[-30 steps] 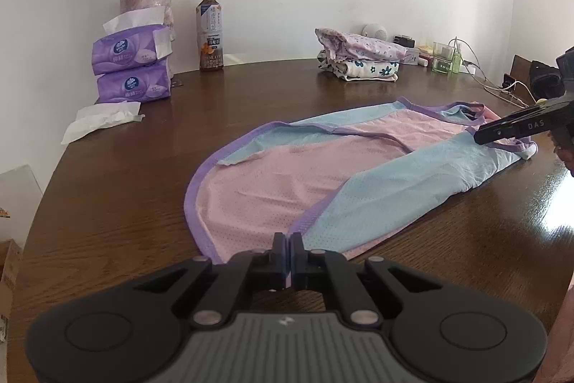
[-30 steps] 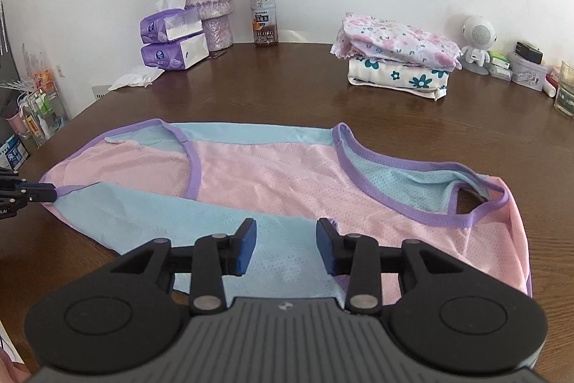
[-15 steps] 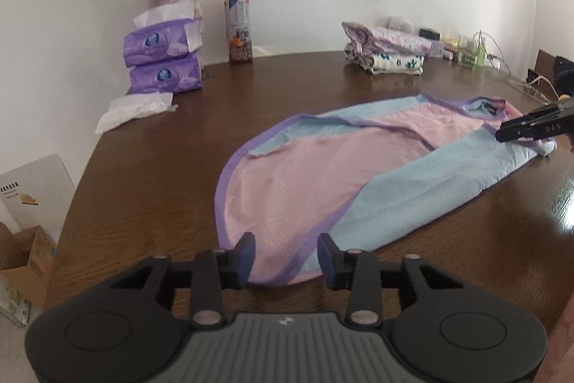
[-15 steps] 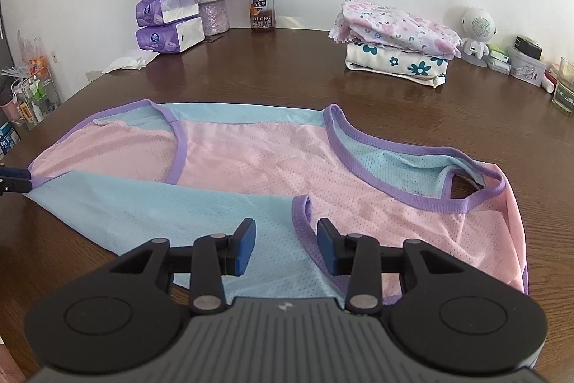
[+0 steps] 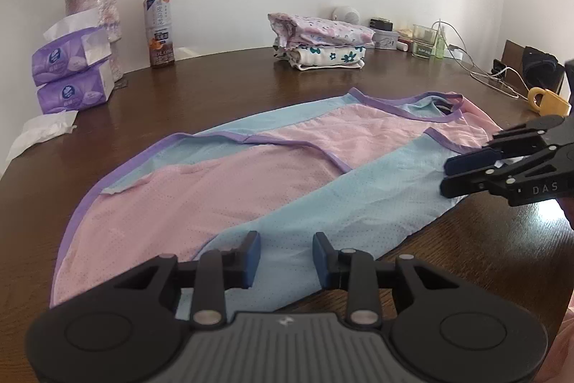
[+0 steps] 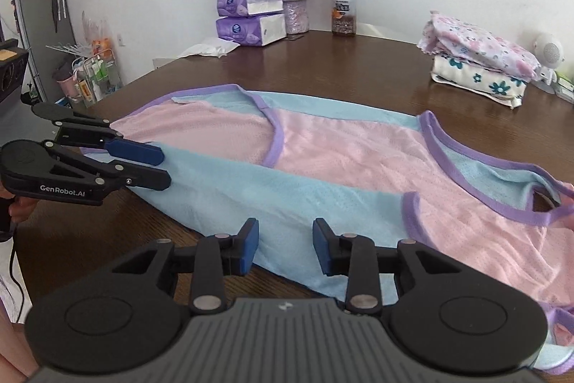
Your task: Fold clothes
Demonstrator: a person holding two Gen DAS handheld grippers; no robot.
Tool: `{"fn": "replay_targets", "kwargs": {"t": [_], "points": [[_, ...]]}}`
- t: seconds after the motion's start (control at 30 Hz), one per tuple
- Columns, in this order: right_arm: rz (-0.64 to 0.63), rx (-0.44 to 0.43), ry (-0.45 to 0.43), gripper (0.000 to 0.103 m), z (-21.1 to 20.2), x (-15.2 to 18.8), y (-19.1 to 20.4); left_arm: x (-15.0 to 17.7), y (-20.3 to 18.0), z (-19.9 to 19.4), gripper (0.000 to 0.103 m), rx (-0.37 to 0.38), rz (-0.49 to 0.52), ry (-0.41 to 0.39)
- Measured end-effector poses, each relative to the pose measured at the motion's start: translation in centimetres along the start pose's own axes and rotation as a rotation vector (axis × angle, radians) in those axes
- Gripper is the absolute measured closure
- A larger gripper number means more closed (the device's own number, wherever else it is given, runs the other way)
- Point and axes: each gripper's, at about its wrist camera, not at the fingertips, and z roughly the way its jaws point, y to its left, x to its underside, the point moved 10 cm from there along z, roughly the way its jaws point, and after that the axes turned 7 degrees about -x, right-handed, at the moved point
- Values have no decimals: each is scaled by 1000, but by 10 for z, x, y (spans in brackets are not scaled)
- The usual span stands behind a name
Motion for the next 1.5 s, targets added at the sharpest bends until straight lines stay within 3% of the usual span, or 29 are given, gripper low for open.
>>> {"fn": "replay_targets", "kwargs": {"t": [0.3,0.47,0.57,0.63,0.77,0.97,1.1,1.3,1.43,1.5], "points": [[63,49,-50,76,-46,30,-67,0,5,0,72,-96,-74,16],[57,-28,-95,76,-67,29,-82,-20,-15,2,74,-154,-17,59],[27,-44,-150,76,-92,24,-89,-47,-60,2,74,-77,62,2],[23,13,-168,75,-111,25,-107,-62,-100,7,72,6,129,-22],[46,126,-136,75,-135,41,-147,-79,-181,19,72,176,269,-50],[93,140,-121,69,-152,60,-169,-92,-259,34,71,332,375,-53],[89,131,-98,69,-149,62,-174,-97,-288,54,71,377,396,-9],[42,128,-70,69,-145,62,-171,-105,-317,85,75,475,347,74],[38,128,-70,69,-148,63,-174,-103,-322,93,97,477,375,95],[40,123,-71,69,-149,64,-174,-105,-322,88,102,491,380,82]]}}
